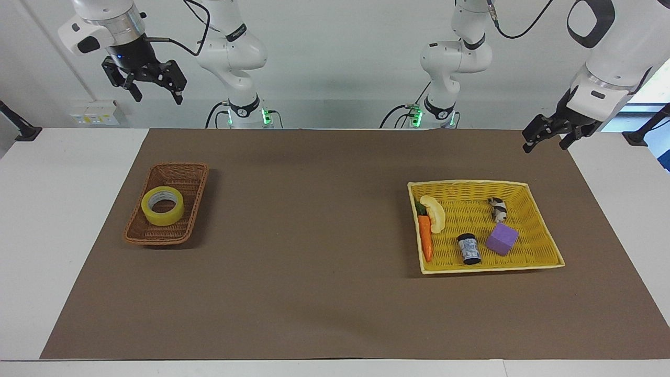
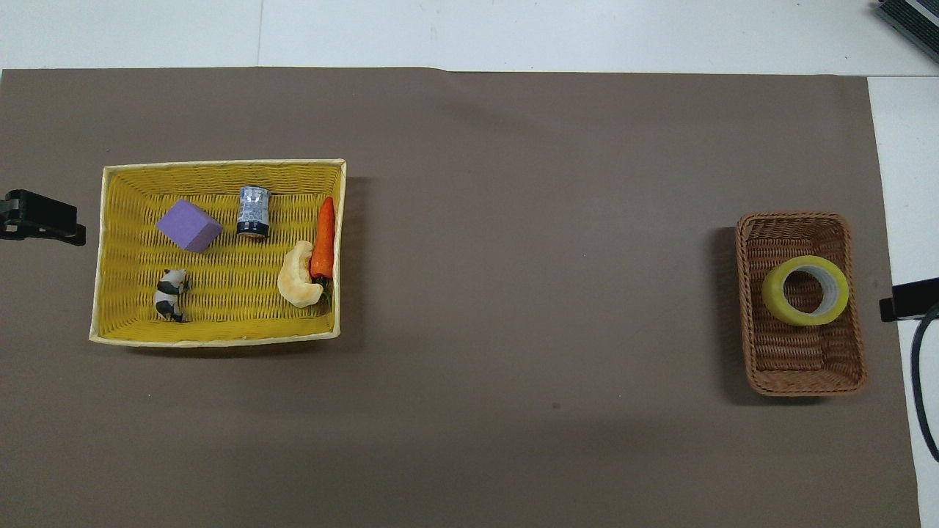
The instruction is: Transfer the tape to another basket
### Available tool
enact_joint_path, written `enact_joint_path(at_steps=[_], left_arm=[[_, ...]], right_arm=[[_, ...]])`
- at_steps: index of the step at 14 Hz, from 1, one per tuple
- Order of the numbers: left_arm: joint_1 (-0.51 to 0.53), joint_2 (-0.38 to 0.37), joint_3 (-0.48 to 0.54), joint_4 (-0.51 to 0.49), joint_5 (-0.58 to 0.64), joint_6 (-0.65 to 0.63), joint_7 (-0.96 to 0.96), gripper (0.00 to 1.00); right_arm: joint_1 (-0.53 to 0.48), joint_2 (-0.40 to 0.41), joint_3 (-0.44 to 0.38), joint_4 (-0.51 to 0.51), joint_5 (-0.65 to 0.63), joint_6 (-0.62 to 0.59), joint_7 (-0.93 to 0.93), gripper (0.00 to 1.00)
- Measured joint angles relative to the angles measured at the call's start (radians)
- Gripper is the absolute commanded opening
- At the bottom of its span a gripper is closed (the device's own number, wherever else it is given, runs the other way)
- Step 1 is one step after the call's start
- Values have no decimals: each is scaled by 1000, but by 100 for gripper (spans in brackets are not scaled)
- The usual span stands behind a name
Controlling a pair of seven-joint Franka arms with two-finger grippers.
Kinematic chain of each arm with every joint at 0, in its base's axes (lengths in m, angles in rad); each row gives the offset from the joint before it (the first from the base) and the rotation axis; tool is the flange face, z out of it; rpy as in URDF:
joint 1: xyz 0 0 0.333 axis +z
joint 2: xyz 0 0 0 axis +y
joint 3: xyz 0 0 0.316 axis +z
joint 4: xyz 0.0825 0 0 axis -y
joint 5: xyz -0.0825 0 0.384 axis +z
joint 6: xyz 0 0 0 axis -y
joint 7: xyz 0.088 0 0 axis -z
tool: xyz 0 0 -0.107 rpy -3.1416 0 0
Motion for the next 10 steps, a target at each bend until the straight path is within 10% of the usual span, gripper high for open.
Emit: enact_joint_path(at_steps=[10], left_arm=[[0,0,0,0,0,0,0,100]], right_arm=[[-1,0,0,-4,0,21,0,100]])
